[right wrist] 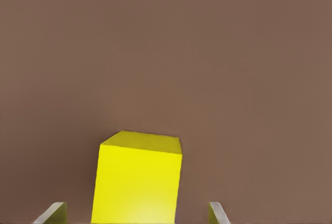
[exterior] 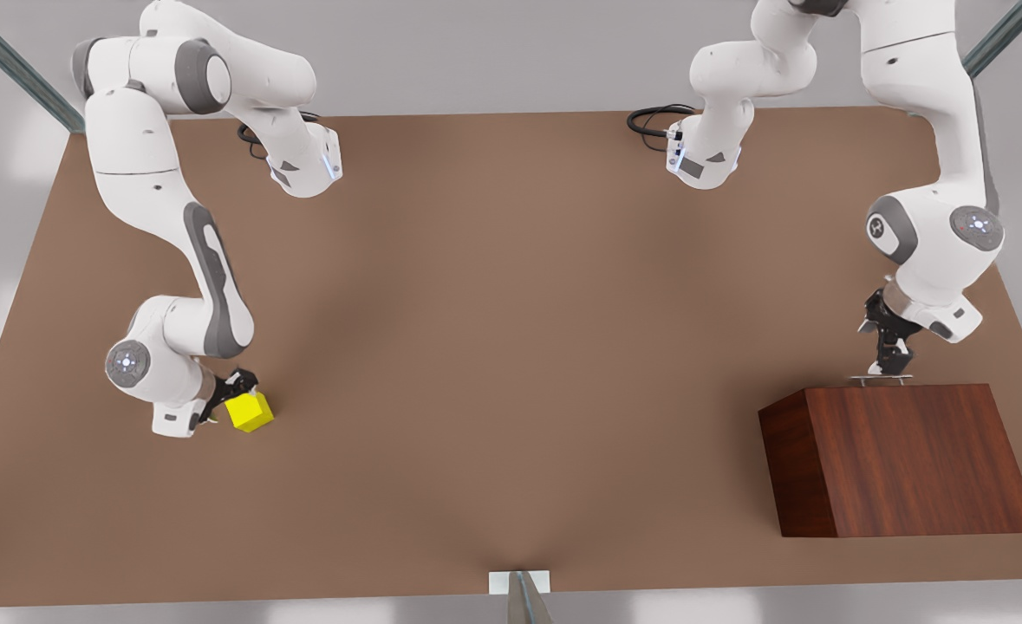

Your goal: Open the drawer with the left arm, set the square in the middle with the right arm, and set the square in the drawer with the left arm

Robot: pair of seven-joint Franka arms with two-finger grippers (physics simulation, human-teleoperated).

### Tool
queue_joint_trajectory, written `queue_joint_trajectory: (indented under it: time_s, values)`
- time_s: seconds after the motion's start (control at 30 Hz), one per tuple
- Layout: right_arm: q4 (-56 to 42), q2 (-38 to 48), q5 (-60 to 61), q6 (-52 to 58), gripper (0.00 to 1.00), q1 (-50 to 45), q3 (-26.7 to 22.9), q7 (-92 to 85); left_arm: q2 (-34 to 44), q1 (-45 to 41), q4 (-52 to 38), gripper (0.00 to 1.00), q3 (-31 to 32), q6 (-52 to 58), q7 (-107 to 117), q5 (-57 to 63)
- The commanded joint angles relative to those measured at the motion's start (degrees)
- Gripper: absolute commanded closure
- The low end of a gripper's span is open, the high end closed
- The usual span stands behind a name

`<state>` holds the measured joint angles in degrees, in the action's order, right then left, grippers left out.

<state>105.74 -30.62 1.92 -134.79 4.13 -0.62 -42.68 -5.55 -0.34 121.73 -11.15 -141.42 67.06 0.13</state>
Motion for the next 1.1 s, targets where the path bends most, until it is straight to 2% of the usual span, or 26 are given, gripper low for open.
queue_joint_trajectory:
  time_s: [0.0,0.17,0.27,0.7,0.73,1.07]
  values:
    - [0.0,-0.1,-0.1,-0.1,0.00,0.0,0.0,0.1,-0.1,0.5,0.0,0.00,0.0,0.1,0.1,-0.3]
    - [0.2,-1.1,-0.1,-1.0,0.00,-0.1,0.1,0.0,0.0,1.8,0.3,0.00,-0.7,-1.8,4.5,-0.9]
    - [0.2,-1.9,-0.1,-1.1,0.00,-0.4,0.0,-0.6,-0.1,1.8,4.0,0.00,-0.7,-5.4,6.9,-1.5]
    - [0.8,-5.0,0.1,-3.9,0.00,-0.3,0.0,-0.4,-5.5,3.4,3.8,0.00,-1.4,-10.5,6.2,-3.5]
    - [0.8,-5.0,0.1,-3.9,0.07,-0.3,0.0,-0.3,-6.0,3.5,3.8,0.00,-1.4,-10.6,6.2,-3.5]
    - [0.7,-5.8,0.5,-6.0,0.15,-0.6,-0.8,0.1,-8.0,4.3,3.3,0.00,-3.8,-11.9,3.5,-3.2]
